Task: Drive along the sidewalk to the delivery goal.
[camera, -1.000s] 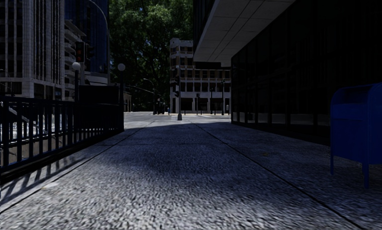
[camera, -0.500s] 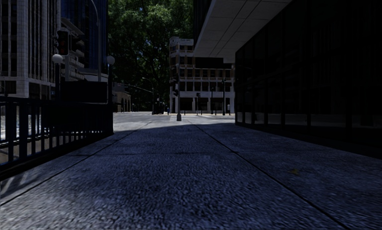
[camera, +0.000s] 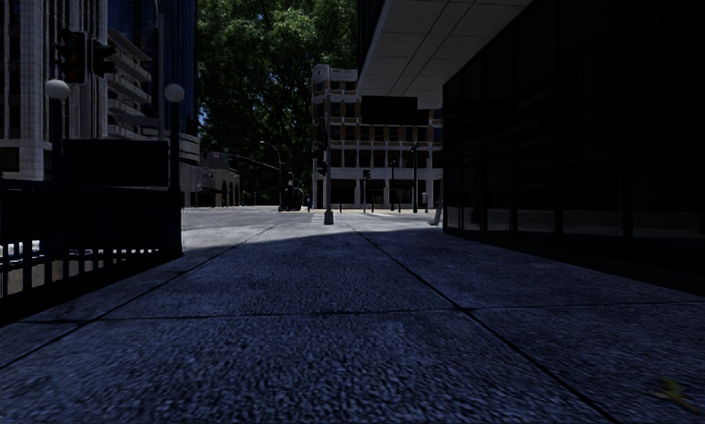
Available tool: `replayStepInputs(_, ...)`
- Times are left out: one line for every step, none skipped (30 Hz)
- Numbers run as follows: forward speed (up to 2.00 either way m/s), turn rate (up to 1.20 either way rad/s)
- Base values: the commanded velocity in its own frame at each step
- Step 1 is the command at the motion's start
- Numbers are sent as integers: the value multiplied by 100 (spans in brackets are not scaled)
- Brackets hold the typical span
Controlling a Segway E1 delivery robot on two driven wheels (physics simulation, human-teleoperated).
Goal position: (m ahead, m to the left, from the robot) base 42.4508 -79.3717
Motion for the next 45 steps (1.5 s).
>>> replayStepInputs(200, 0)
replayStepInputs(200, 0)
replayStepInputs(200, 0)
replayStepInputs(200, 0)
replayStepInputs(200, 0)
replayStepInputs(200, 0)
replayStepInputs(200, 0)
replayStepInputs(200, 0)
replayStepInputs(200, 0)
replayStepInputs(200, 0)
replayStepInputs(200, 0)
replayStepInputs(200, 0)
replayStepInputs(200, 0)
replayStepInputs(200, 0)
replayStepInputs(200, 0)
replayStepInputs(200, 0)
replayStepInputs(200, 0)
replayStepInputs(200, 0)
replayStepInputs(200, 0)
replayStepInputs(200, 0)
replayStepInputs(200, 0)
replayStepInputs(200, 0)
replayStepInputs(200, 0)
replayStepInputs(200, 0)
replayStepInputs(200, 0)
replayStepInputs(200, 0)
replayStepInputs(200, 0)
replayStepInputs(200, 0)
replayStepInputs(200, 0)
replayStepInputs(200, 0)
replayStepInputs(200, 0)
replayStepInputs(200, 0)
replayStepInputs(200, 0)
replayStepInputs(200, 0)
replayStepInputs(200, 0)
replayStepInputs(200, 0)
replayStepInputs(200, 0)
replayStepInputs(200, 0)
replayStepInputs(200, 0)
replayStepInputs(200, 0)
replayStepInputs(200, 0)
replayStepInputs(200, 0)
replayStepInputs(200, 0)
replayStepInputs(200, 0)
replayStepInputs(200, 0)
